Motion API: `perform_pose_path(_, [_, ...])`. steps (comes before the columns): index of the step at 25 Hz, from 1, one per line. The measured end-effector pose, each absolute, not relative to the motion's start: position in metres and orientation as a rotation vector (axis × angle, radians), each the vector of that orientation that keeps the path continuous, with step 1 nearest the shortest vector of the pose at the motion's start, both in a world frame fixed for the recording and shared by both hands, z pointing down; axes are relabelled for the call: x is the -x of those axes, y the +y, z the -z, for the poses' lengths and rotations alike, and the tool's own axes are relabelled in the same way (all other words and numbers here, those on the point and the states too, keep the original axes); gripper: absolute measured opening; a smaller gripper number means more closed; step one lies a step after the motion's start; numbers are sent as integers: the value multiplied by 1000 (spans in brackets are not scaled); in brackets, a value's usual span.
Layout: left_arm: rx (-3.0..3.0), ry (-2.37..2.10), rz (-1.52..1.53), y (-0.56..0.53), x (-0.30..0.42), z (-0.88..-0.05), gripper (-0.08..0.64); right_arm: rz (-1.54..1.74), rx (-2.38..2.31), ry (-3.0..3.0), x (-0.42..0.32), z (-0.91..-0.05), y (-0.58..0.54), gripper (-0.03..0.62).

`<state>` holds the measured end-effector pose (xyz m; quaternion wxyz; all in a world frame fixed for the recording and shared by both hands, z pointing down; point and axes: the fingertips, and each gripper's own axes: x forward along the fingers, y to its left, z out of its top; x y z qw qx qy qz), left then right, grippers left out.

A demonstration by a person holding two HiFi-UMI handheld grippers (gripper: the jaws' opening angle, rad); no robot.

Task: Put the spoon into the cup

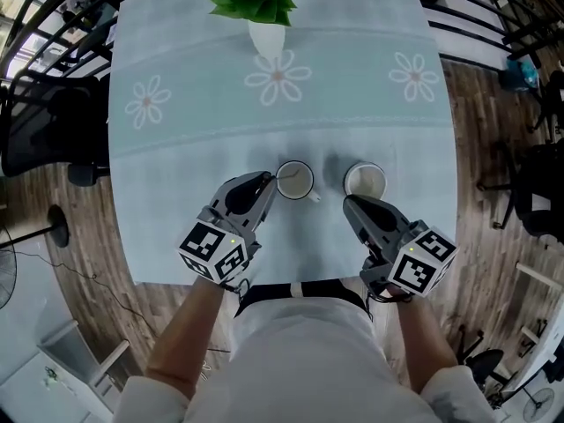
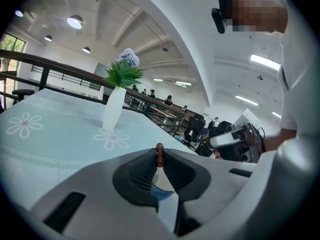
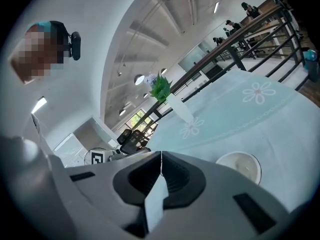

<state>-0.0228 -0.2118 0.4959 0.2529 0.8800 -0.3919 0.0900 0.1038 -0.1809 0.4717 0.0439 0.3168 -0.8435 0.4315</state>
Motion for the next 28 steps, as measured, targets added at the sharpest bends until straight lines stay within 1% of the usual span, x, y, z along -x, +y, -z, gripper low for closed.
perform_pose_path(21, [-2609,-1173,-666,-208,-5,-522,52,-1344,-952,-2559,-106,-491,-177,23])
perform_pose_path(28, [-2644,-1131,-703,-201,-26,-523,52,-1346,-956,-2566,-109,-490,-172,23])
